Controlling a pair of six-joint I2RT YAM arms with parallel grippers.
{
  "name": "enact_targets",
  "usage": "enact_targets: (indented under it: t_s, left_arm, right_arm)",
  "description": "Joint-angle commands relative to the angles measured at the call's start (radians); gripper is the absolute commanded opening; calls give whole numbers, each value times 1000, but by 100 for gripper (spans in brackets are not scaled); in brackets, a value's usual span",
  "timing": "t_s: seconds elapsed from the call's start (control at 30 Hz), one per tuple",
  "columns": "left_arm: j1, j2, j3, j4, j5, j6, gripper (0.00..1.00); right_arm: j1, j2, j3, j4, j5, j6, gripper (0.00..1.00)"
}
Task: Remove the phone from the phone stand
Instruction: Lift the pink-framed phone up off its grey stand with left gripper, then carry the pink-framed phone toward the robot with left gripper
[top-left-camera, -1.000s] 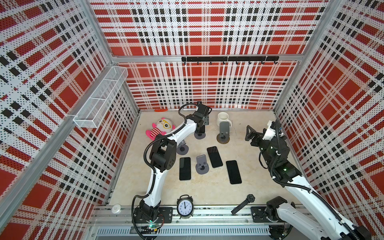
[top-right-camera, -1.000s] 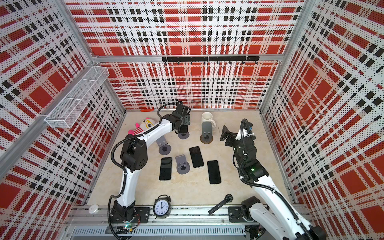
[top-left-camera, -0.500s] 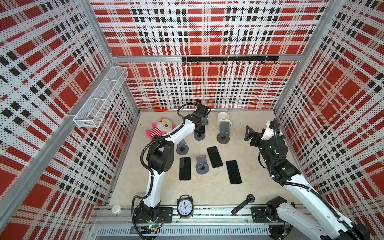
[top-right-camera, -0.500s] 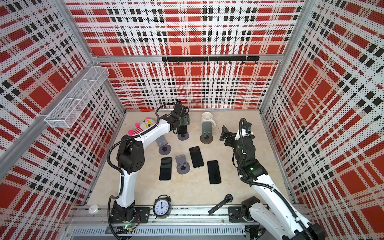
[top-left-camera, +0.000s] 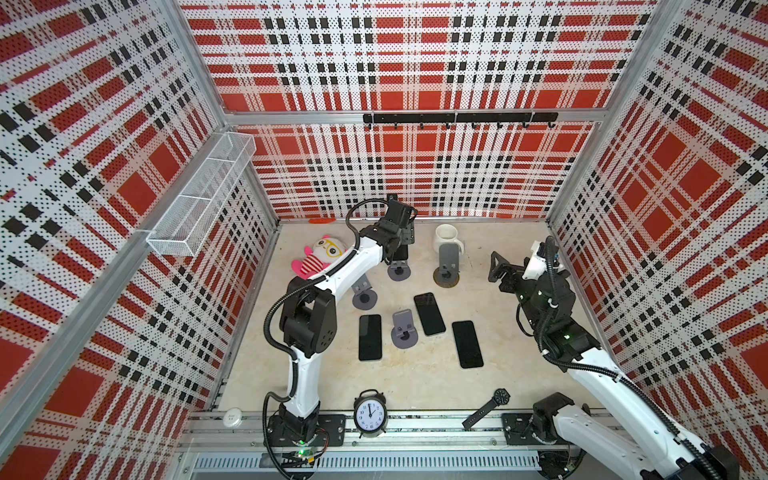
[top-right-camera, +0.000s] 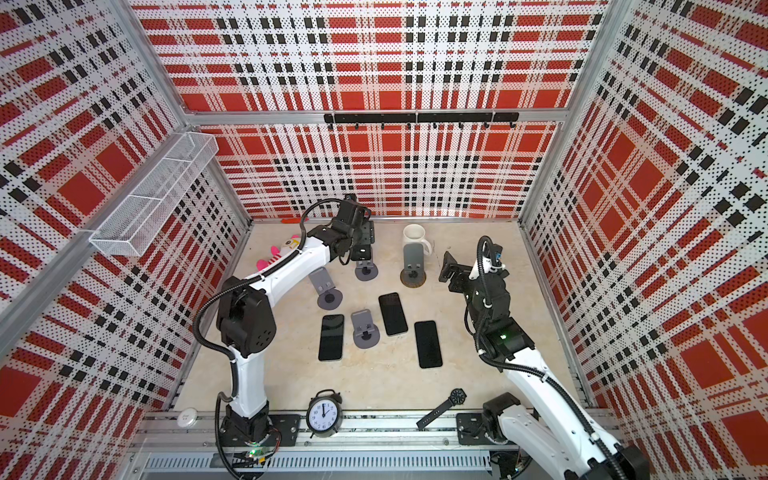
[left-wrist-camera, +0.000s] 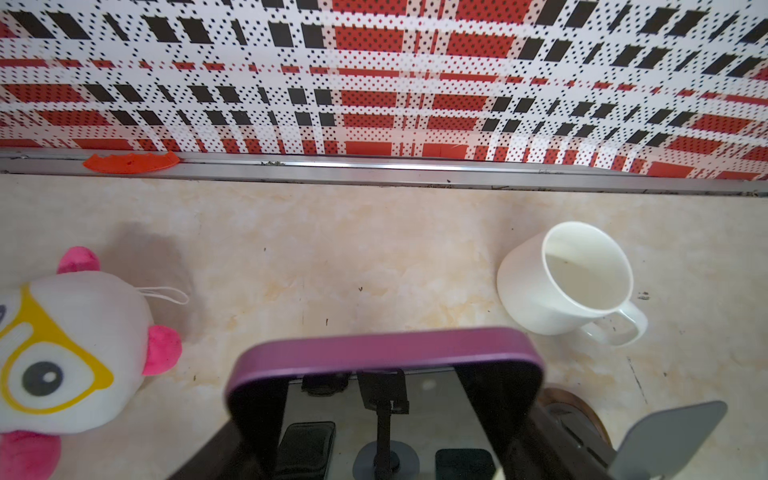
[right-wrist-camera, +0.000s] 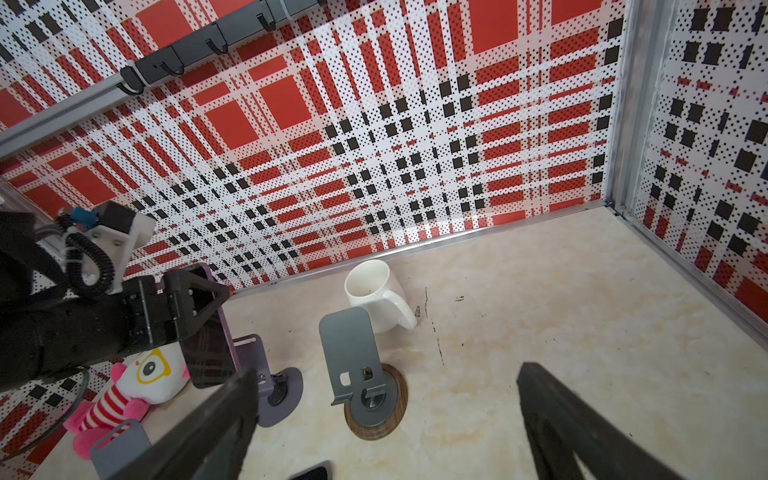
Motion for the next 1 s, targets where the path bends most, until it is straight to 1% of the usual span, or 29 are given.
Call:
enact_targets:
  t_s: [0.0, 0.1, 0.23, 0.3, 0.37, 0.43, 0.53, 0.77, 0.87, 0.97]
  left_arm:
    - [-7, -89, -35, 35, -17, -1, 70]
    - [-8, -142, -90, 43, -20, -2, 70]
    - [-8, -220, -174, 47, -34, -42, 70]
    - [-10, -265, -235, 68, -34, -63, 70]
    - [-9, -314, -300, 98, -20, -98, 69]
    - [-10, -353, -342, 108, 5, -104, 69]
    - [-14, -413, -396, 70, -5, -104, 69]
    - [-13, -578, -544, -41, -39, -92, 70]
    - [-14, -640, -620, -79, -50, -85, 70]
    - [-14, -689, -683, -149, -85, -99, 70]
  right_arm:
    - [-10, 15, 7, 19, -5, -11, 100]
    - [-10, 34, 7, 15, -13, -5, 100]
    - [-10, 42, 1, 30, -14, 16, 100]
    - [-9, 45, -13, 59, -33, 37, 100]
    - [-10, 57, -32, 99, -56, 64, 100]
    - [-9, 72, -31, 111, -73, 80, 100]
    - [-9, 75, -25, 96, -64, 84, 100]
    - [-9, 24, -80, 138, 1, 67, 100]
    - [-9, 21, -80, 138, 6, 61, 100]
    - [-10, 16, -74, 130, 11, 56, 100]
